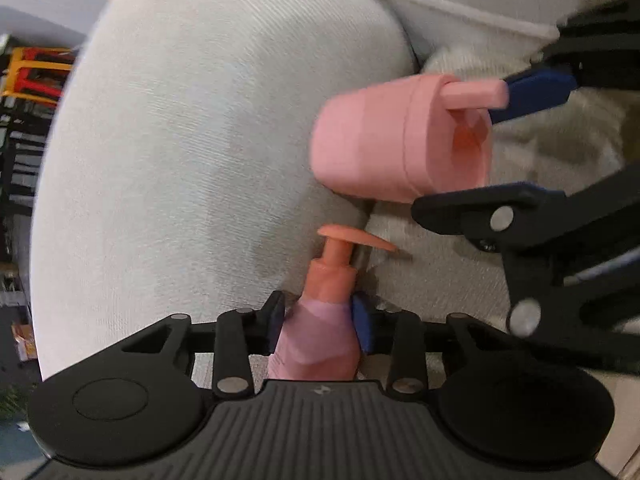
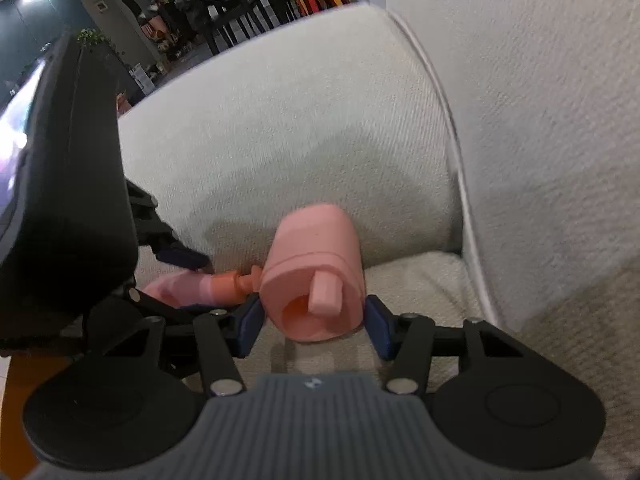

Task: Organize rigid objects
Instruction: 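Grasp the pink pump bottle with the left gripper while the right grasps the pink cup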

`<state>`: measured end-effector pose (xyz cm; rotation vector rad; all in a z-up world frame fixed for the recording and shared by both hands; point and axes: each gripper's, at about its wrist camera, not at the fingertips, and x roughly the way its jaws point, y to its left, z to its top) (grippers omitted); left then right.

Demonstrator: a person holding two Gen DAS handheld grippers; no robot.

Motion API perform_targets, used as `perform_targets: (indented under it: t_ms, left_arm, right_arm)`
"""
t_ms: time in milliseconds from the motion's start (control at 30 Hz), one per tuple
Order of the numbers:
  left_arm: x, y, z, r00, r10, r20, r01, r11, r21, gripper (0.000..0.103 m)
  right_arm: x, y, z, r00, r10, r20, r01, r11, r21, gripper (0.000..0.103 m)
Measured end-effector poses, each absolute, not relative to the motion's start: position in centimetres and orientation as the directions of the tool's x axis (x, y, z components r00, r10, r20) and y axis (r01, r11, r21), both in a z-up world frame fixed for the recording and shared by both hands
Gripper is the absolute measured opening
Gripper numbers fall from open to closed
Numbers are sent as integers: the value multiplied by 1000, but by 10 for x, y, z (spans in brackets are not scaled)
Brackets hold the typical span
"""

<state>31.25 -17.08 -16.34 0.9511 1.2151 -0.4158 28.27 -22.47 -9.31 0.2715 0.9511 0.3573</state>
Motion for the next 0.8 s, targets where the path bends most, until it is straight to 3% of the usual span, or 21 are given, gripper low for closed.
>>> perform_targets:
  t_ms: [100,333,567,800]
  left_arm:
    - [311,-159,-139,371,122,-920,655,669,353,36]
    - [302,-123,-100,422,-113,-900,452,886,101,33]
    - [306,-102,-111,449,-179,-876,308,951,-37,32]
    - [329,-101,-106,422,-131,-897,246,969,-26,33]
  right_arm:
    - [280,-233,-88,566,413,-714,-168,905,391,54]
    - [272,-242,-76,654,390,-648,-134,903,407,54]
    - [271,-235,-74,681,371,-632,-168,918,359,54]
    - [274,-245,-79,664,365,-653,-179,925,335,54]
